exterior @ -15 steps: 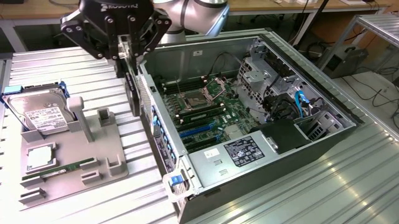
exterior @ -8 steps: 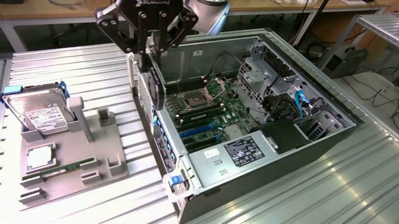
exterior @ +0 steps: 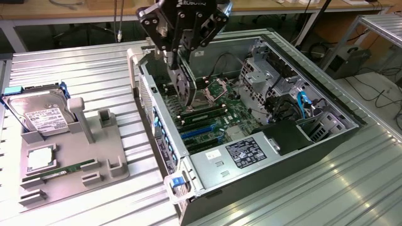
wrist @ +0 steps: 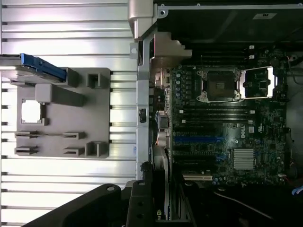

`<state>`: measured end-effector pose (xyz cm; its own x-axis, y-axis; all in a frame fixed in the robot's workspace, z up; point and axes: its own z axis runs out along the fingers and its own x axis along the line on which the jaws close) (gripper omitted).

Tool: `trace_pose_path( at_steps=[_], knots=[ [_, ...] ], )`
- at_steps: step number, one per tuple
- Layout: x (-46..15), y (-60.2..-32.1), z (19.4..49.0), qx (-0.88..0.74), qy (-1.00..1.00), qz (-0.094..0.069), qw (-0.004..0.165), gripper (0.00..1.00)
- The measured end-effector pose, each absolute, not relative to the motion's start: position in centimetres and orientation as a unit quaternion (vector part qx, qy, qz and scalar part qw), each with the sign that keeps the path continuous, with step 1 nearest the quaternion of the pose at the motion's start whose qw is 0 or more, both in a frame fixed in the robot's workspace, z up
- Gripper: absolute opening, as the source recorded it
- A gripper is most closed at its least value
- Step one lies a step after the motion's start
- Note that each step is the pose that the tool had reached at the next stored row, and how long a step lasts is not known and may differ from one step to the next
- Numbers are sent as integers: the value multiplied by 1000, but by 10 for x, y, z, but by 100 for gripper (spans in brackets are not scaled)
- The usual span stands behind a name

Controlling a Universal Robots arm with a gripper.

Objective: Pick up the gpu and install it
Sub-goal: 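Pick up the gpu and move the gpu toward the slot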

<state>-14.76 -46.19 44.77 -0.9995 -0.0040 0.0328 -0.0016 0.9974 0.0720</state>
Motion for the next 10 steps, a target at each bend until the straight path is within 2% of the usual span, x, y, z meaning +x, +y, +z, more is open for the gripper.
trace_pose_path(
  at_steps=[10],
  knots=[
    [-87, -462, 426, 1, -999, -36, 22, 26]
  ],
)
